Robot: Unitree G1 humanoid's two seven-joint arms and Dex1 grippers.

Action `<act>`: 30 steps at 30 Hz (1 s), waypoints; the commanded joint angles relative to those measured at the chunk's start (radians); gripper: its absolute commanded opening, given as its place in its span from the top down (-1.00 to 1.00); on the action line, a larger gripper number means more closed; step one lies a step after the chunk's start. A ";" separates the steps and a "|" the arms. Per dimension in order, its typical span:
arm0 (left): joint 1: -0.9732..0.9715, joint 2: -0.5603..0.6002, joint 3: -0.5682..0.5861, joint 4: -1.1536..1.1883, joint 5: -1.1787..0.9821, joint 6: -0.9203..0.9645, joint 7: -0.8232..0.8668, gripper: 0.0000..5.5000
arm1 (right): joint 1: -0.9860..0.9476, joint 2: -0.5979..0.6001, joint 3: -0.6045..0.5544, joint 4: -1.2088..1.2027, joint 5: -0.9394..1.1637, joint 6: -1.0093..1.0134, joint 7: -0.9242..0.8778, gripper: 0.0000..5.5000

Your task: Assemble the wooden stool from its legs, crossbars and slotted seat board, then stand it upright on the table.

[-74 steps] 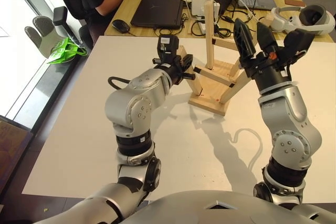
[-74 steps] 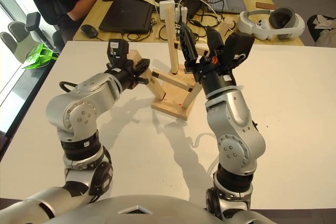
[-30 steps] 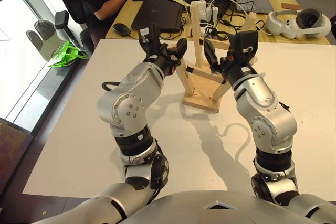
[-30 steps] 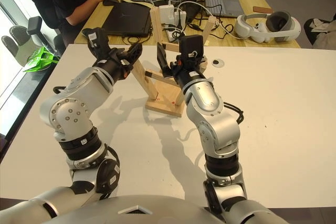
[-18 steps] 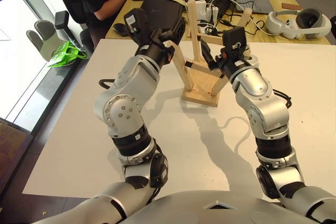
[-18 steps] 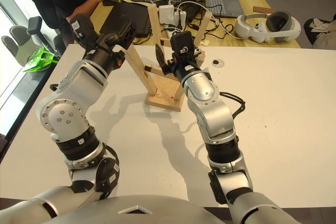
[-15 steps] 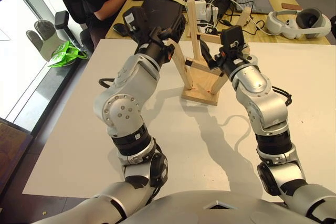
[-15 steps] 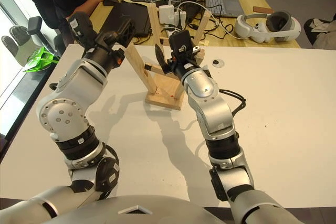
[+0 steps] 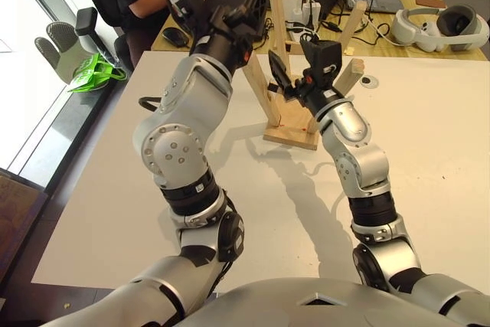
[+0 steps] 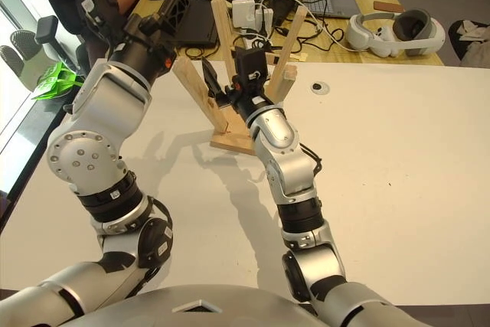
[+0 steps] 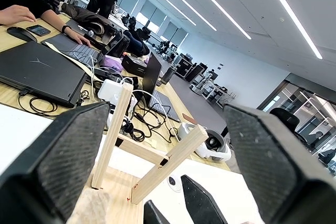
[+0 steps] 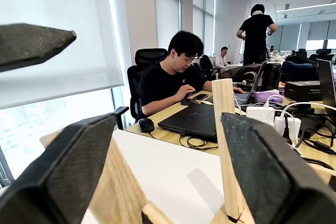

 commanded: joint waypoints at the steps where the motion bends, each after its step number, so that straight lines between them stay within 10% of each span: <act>1: -0.038 -0.022 -0.015 0.010 -0.015 -0.012 0.011 -0.44 | -0.043 0.045 -0.022 0.069 -0.019 -0.057 -0.044 -0.35; 11: -0.004 -0.010 -0.050 0.013 -0.005 -0.012 0.022 -0.44 | -0.095 0.037 -0.166 0.400 -0.032 0.113 -0.192 -0.35; 30: 0.014 0.009 -0.051 0.015 -0.007 -0.005 0.030 -0.44 | 0.060 -0.279 0.081 0.158 -0.137 0.239 0.159 -0.35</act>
